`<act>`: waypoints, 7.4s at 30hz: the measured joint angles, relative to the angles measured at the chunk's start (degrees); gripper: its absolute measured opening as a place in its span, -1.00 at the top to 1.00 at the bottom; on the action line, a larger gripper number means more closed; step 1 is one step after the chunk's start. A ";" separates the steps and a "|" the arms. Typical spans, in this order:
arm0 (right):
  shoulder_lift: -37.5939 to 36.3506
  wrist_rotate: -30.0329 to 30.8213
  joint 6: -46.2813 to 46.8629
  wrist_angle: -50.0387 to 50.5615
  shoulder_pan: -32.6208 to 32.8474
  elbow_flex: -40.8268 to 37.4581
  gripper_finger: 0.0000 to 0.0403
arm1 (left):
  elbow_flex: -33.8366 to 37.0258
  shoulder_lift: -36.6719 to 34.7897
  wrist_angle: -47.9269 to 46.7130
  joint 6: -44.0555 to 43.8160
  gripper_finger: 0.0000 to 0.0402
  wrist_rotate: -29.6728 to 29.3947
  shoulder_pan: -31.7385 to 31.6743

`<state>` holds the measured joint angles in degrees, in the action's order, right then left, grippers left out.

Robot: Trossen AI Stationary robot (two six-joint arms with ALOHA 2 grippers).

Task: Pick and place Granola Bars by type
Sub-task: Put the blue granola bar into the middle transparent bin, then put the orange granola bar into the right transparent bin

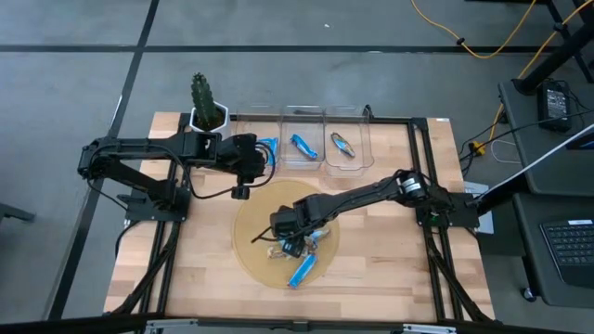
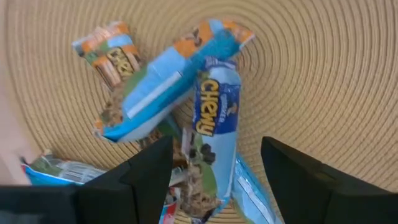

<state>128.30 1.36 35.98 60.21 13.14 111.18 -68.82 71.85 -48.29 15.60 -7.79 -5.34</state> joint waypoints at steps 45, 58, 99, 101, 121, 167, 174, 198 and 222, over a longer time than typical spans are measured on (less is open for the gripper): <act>3.31 -1.37 1.31 1.87 0.05 0.57 0.71 | 0.00 0.02 -0.02 -1.43 0.56 0.02 -0.02; -6.63 2.37 9.80 20.02 2.92 9.49 0.82 | 0.00 0.02 0.00 -0.39 0.56 0.10 -0.02; -24.38 6.04 -32.47 27.39 -28.46 10.11 0.87 | 0.00 0.02 0.30 -10.48 0.56 2.95 0.00; -25.01 5.42 -34.35 27.05 -30.83 10.18 0.87 | 0.00 0.00 0.35 -10.57 0.56 2.93 0.00; -13.03 -9.04 -48.28 14.25 -46.80 22.96 0.92 | 0.00 0.00 0.44 -14.99 0.56 1.44 0.00; 11.74 -13.24 -42.04 6.68 -46.70 21.53 0.79 | 0.00 0.00 0.48 -14.89 0.56 -0.07 -0.11; 11.74 -13.48 -42.58 5.76 -46.70 21.53 0.78 | 0.00 0.02 0.48 -15.02 0.56 -0.07 -0.11; 2.11 -6.36 -45.42 11.46 -46.73 21.53 0.46 | 0.00 0.00 0.43 -15.92 0.56 -0.04 0.00; -34.35 -6.42 -42.23 5.05 -32.59 -5.05 0.56 | 0.00 0.00 0.03 -21.05 0.56 0.44 8.09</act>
<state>93.96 -5.05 -6.25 65.26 -19.45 106.12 -68.82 71.85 -48.26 -5.44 -7.35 2.75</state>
